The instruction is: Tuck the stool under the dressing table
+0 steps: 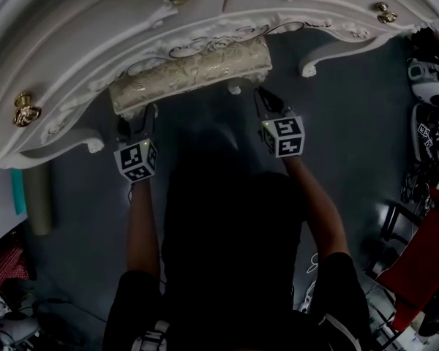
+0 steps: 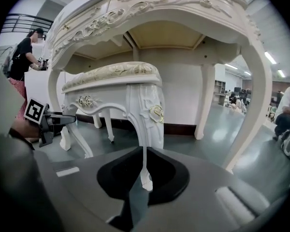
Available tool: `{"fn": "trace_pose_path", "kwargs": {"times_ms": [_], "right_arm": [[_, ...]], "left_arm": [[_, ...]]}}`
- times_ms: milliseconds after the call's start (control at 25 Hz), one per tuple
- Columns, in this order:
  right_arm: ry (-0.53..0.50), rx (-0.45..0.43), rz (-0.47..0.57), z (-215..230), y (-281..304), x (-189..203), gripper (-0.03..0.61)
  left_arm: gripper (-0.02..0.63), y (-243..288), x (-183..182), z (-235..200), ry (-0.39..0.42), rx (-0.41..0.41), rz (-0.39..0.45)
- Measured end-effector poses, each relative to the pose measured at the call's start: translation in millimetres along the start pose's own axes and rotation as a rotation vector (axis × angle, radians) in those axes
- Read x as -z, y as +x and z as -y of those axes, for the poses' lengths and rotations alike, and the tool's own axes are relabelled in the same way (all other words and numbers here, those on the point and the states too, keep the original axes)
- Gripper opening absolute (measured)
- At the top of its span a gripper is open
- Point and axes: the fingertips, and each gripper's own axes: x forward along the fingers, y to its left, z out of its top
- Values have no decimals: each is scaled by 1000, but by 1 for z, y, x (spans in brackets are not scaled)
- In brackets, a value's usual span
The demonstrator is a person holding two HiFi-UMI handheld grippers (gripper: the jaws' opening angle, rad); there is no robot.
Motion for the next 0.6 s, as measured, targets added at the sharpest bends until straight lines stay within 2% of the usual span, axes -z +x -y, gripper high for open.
{"fn": "trace_pose_path", "kwargs": {"times_ms": [80,320,600], "right_arm": [[20,-9,2,3,1,5,-2],[47,-77,-36,2,9,20,-2],[60,-130,-83,1,-7,28,-3]], "left_arm": [[307,0,0,1,1,-7,-6],[304,-1,-1,-1,26,-62,-2],[287,-12,7,0,-28,-123,-112]]}}
